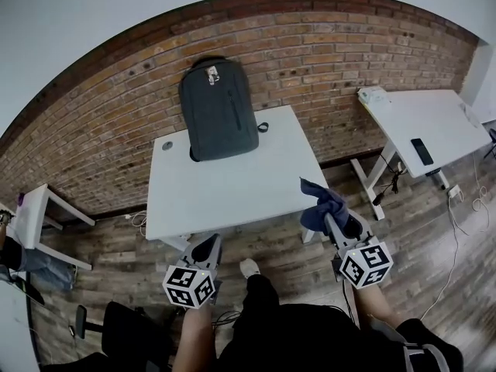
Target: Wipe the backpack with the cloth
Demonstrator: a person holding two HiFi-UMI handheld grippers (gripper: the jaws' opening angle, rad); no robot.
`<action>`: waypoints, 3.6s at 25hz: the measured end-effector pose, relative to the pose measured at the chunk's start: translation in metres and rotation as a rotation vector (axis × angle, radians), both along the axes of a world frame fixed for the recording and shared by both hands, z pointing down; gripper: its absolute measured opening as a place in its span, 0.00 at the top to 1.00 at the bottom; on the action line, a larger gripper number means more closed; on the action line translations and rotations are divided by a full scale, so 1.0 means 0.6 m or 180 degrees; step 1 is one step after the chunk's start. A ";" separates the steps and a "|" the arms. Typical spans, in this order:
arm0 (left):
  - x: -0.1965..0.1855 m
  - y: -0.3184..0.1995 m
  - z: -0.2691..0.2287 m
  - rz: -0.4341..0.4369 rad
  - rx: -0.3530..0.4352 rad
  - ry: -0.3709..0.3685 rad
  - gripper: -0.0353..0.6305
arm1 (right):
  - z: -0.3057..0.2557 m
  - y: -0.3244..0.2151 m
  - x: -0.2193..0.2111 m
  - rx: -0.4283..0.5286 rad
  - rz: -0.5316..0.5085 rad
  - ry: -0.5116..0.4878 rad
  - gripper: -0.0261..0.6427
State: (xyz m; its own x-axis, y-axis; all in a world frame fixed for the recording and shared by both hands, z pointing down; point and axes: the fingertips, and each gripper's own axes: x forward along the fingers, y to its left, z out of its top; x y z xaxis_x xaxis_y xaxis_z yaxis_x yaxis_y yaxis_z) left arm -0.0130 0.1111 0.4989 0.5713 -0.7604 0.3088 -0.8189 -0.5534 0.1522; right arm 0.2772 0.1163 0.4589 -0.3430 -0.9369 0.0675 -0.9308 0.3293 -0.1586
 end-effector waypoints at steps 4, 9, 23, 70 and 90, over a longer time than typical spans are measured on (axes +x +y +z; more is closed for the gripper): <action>0.017 0.062 -0.008 0.0006 -0.0005 -0.0066 0.96 | 0.008 0.054 -0.001 -0.0036 -0.0104 0.0002 0.80; -0.003 0.121 -0.012 -0.0125 -0.0047 -0.0093 0.96 | 0.005 0.097 -0.018 -0.0056 -0.0222 -0.0010 0.79; -0.069 0.238 -0.001 -0.0135 -0.0102 -0.0040 0.96 | -0.018 0.196 -0.088 0.0010 -0.0262 0.0161 0.80; -0.242 0.610 0.017 -0.0038 -0.0066 0.0135 0.96 | -0.027 0.614 -0.254 0.0126 -0.0013 0.0553 0.79; -0.120 0.667 0.015 -0.0070 -0.0161 0.0042 0.96 | -0.031 0.665 -0.112 0.0192 0.0070 0.0561 0.80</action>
State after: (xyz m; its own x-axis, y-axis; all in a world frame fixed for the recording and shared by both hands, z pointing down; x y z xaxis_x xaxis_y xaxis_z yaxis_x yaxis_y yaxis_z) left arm -0.0850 0.5113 0.5078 0.5590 -0.7563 0.3398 -0.8284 -0.5267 0.1905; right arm 0.2098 0.5150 0.4403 -0.3101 -0.9483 0.0682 -0.9496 0.3124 0.0269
